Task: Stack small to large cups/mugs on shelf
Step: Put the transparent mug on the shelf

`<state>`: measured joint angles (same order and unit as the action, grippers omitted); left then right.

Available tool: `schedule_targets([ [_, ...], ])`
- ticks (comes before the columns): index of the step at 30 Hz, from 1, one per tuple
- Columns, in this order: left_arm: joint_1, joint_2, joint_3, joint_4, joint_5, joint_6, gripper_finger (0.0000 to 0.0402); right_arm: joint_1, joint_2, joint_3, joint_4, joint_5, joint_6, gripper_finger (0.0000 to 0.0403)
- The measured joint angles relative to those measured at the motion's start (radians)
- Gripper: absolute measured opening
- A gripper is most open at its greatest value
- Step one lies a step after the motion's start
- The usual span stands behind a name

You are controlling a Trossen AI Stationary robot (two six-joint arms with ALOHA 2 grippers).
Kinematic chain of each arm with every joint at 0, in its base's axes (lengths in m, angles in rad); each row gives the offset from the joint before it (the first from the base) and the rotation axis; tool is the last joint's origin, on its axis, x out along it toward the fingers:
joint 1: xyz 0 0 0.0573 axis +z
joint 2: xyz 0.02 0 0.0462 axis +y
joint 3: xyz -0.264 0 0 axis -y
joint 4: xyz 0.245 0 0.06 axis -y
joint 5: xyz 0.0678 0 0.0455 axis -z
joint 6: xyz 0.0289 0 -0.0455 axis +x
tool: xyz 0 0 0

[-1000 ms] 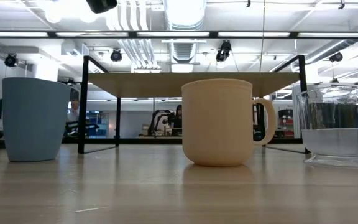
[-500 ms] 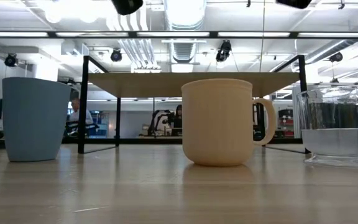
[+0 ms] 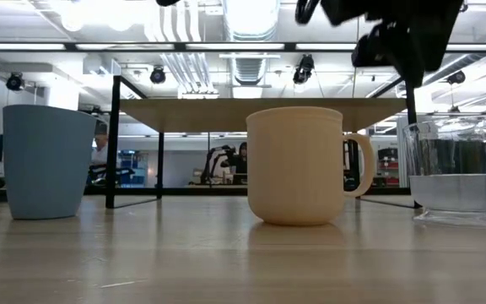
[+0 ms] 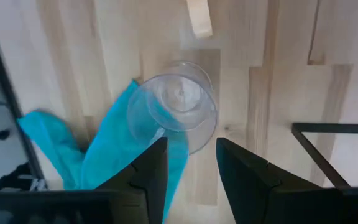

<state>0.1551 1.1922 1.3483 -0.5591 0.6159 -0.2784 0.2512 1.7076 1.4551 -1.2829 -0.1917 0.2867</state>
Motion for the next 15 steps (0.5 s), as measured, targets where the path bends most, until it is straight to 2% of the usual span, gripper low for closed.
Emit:
schedule_targets([
  [15, 0.0, -0.097, 0.0, 0.002, -0.002, 0.007, 0.0148, 0.0, 0.132, 0.0, 0.013, 0.002, -0.011, 0.0121],
])
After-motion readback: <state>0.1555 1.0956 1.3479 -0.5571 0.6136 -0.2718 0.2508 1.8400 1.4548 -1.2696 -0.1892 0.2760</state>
